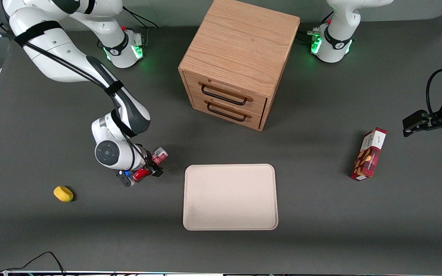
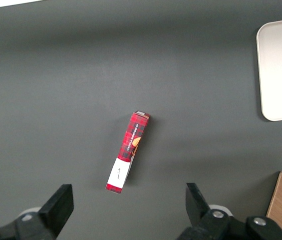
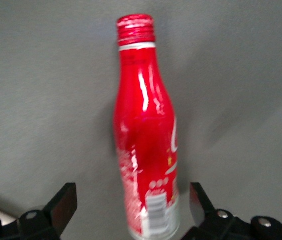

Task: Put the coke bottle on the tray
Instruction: 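Close the right gripper around the bottle's body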

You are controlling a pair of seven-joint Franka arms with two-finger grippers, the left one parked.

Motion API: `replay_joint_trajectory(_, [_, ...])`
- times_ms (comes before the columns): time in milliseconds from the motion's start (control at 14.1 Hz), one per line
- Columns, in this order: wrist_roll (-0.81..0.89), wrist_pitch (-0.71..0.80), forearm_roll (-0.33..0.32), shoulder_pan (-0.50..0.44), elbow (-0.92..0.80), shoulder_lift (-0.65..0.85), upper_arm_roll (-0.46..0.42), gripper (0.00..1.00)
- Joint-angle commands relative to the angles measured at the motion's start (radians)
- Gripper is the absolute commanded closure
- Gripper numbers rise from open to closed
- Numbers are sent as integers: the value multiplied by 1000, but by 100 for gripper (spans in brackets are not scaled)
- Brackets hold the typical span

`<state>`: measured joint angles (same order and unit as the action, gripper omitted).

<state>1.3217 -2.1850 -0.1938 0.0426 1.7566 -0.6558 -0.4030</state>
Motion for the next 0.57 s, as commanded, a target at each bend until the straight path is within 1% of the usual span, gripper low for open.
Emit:
replay_joint_trajectory(0, [30,-31,-44,2,33,5,16,0])
replay_joint_trajectory(283, [31,-74,-58,0,43,-7,20,0])
replay_joint_trajectory(354, [31,-75,-58,0,43,-8,20,8])
replay_joint_trajectory(496, [30,-91,-62,-1,49,-10,20,48])
